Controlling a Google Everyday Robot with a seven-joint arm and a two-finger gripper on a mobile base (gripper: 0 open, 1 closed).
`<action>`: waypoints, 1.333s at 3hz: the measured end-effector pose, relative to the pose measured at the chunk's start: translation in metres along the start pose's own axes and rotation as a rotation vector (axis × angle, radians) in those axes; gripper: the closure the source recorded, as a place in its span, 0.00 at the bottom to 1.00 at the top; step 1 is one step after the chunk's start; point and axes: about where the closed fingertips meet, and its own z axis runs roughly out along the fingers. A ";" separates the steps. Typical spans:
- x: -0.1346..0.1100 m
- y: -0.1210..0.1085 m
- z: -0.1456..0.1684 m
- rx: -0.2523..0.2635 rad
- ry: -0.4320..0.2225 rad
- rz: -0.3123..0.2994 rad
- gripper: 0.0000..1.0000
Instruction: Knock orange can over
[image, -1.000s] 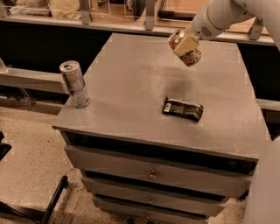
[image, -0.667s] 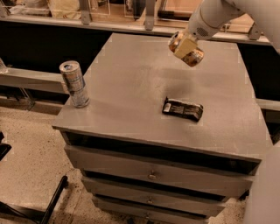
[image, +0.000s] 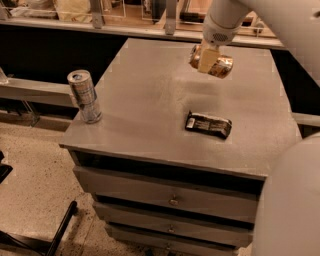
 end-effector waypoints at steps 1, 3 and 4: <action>-0.011 0.018 -0.004 -0.086 0.035 -0.074 1.00; -0.030 0.052 0.008 -0.177 0.144 -0.194 0.60; -0.035 0.069 0.023 -0.223 0.164 -0.205 0.36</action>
Offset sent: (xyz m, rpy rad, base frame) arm -0.0434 0.0353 -0.0184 -0.2285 0.2182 0.1523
